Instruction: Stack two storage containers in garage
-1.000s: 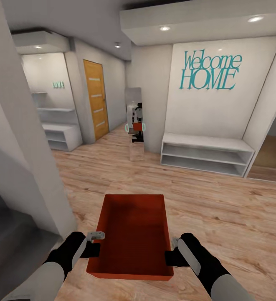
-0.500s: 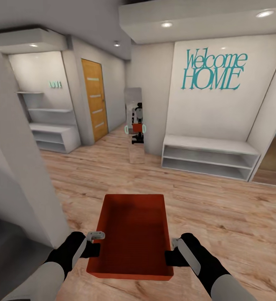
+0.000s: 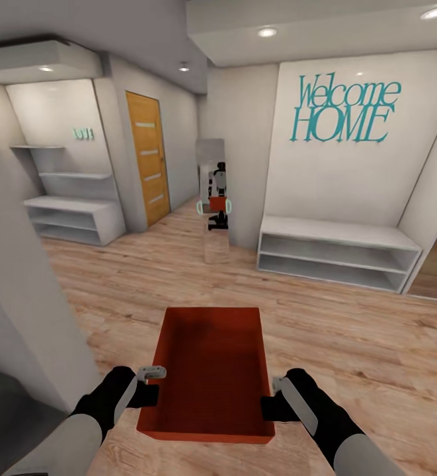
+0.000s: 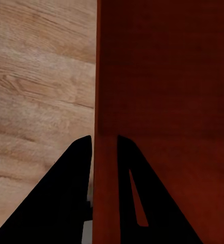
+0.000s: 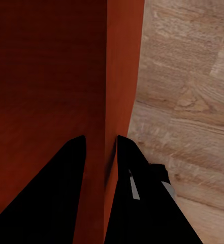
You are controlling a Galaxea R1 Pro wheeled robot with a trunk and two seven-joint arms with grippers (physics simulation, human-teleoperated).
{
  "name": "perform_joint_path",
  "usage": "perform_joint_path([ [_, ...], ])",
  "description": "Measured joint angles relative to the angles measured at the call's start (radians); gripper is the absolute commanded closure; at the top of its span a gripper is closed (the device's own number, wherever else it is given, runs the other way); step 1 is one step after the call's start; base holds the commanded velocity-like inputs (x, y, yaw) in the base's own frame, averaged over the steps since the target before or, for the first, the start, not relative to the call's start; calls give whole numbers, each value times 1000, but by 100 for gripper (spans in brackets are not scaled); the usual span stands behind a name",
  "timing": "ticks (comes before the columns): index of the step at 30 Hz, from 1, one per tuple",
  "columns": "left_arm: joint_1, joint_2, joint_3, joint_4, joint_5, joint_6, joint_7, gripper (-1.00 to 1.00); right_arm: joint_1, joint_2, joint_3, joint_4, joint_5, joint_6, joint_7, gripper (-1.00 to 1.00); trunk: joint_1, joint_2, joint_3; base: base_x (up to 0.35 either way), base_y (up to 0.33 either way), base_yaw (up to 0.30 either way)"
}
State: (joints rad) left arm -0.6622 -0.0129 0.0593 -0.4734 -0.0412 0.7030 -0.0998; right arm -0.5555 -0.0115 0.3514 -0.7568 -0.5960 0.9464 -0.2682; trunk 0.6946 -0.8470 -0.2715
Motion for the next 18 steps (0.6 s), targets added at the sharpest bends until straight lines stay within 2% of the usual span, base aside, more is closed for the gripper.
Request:
perform_joint_path([
  [7,0,0,0,0,0,0,0,100,0,0,0,0,0,0,0,100,0,0,0,299,0,6],
  [14,1,0,0,0,1,0,0,100,0,0,1,0,0,0,0,100,0,0,-2,299,0,217],
  [18,0,0,0,0,0,0,0,100,0,0,0,0,0,0,0,100,0,0,-4,299,0,78],
])
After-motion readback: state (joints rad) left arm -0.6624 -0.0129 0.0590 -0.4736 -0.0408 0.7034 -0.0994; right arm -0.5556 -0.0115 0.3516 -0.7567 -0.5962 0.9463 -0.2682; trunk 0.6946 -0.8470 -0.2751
